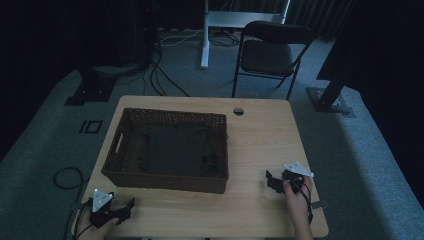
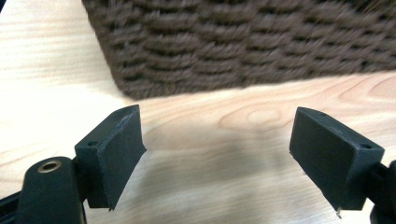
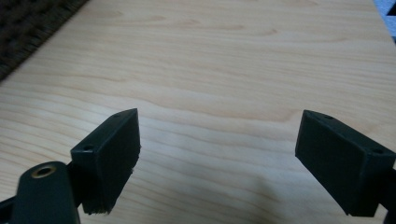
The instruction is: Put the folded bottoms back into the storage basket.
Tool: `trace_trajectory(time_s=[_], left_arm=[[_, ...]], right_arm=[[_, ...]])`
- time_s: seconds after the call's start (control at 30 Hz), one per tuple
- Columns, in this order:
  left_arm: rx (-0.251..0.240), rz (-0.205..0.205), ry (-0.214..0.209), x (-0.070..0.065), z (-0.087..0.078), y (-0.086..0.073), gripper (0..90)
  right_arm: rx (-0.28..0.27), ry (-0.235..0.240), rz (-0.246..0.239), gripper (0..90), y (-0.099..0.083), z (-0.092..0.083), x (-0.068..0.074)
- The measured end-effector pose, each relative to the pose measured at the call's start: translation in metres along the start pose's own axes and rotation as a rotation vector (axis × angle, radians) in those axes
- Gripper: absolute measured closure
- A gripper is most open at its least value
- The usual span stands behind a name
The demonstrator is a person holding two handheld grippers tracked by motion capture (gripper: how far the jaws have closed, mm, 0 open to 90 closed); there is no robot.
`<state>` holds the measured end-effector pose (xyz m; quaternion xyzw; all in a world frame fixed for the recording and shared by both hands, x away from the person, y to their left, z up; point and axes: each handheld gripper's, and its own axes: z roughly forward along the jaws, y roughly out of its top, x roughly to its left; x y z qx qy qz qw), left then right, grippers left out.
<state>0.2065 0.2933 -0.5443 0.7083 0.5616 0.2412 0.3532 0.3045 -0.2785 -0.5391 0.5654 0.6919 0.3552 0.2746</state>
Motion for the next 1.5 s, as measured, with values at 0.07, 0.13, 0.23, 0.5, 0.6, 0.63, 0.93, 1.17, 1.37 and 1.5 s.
trace_trajectory(time_s=[0.07, 0.13, 0.23, 0.5, 0.6, 0.63, 0.93, 1.17, 1.37, 1.5], left_arm=[[0.010, 0.000, 0.014, 0.000, 0.002, -0.002, 17.9], [0.031, -0.010, 0.035, 0.001, 0.003, -0.003, 18.0], [0.026, -0.025, 0.066, 0.003, 0.004, -0.005, 18.0], [0.021, -0.063, 0.134, 0.012, 0.005, -0.008, 17.9], [0.023, -0.054, 0.141, 0.012, 0.006, -0.007, 17.9], [0.025, -0.047, 0.160, 0.011, 0.007, -0.006, 17.7], [-0.007, -0.064, 0.174, 0.011, 0.013, -0.006, 14.8], [-0.007, -0.062, 0.169, 0.012, 0.013, -0.006, 14.8], [-0.007, -0.062, 0.169, 0.012, 0.013, -0.006, 14.8], [-0.007, -0.062, 0.169, 0.012, 0.013, -0.006, 14.7]], right_arm=[[0.000, -0.012, 0.025, 13.5, -0.003, 0.000, -0.003], [0.009, -0.025, 0.040, 13.5, -0.005, -0.001, -0.005], [0.018, -0.045, 0.084, 13.4, -0.010, -0.001, -0.008], [0.076, -0.138, 0.160, 13.4, -0.017, -0.003, -0.015], [0.096, -0.134, 0.172, 12.9, -0.019, -0.003, -0.016], [0.102, -0.152, 0.166, 12.8, -0.020, -0.005, -0.015], [0.119, -0.148, 0.118, 11.9, -0.022, -0.006, -0.015], [0.119, -0.141, 0.112, 11.7, -0.022, -0.006, -0.016], [0.120, -0.138, 0.109, 10.8, -0.022, -0.005, -0.016], [0.120, -0.137, 0.108, 10.8, -0.022, -0.005, -0.015]])
